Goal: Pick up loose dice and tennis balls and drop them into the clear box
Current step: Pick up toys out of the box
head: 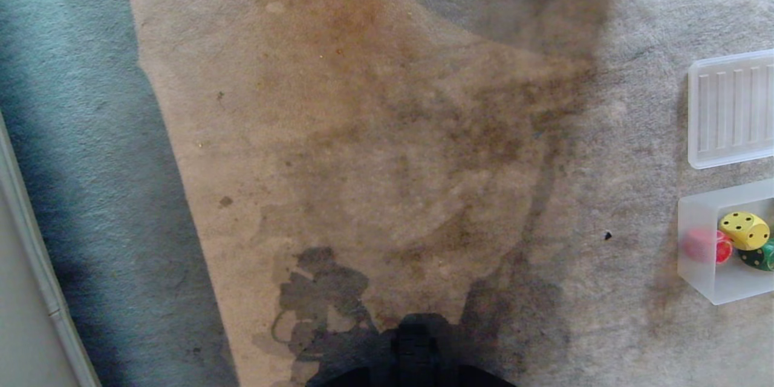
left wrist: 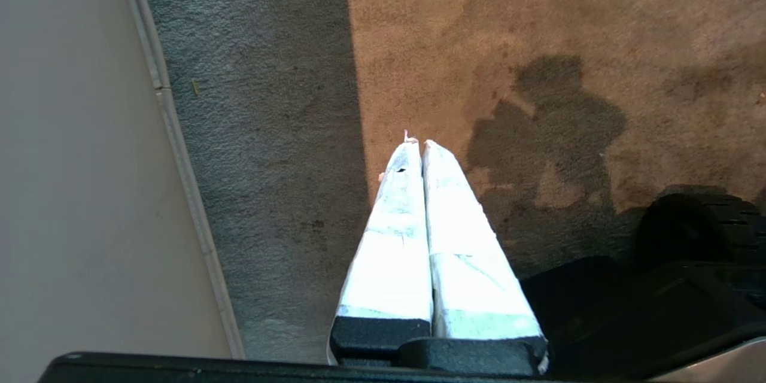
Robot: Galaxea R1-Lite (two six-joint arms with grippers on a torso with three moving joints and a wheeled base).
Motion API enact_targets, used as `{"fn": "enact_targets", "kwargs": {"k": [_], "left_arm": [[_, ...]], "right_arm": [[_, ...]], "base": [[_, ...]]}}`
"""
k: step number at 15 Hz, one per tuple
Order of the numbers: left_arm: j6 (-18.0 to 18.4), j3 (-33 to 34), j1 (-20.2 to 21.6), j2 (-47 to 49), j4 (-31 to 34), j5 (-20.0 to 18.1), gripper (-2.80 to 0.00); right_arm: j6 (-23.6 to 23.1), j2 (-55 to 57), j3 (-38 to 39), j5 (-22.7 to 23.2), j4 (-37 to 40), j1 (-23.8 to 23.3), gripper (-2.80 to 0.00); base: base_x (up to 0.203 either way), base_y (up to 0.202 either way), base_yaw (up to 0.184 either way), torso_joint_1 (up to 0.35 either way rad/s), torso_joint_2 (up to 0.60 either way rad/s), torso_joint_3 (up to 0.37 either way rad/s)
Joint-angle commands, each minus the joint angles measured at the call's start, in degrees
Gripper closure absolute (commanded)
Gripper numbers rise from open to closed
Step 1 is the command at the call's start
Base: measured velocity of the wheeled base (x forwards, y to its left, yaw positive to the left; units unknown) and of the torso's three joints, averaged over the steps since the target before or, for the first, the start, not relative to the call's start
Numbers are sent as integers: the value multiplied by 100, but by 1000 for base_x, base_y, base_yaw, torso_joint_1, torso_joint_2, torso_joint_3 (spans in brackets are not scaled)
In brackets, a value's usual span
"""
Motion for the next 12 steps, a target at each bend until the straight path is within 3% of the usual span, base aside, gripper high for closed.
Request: {"fn": "enact_targets", "kwargs": {"k": [1,12], "left_arm": [[-2,9,0,-2,0,2,0],[-2,8,0,-2,0,2,0]], "right_arm": [[-6,-1,-2,4,4,1,0],[2,-1,-2,4,4,1,0]], "base": [[0,0,0,2,5,102],[0,0,0,2,3,198]]}}
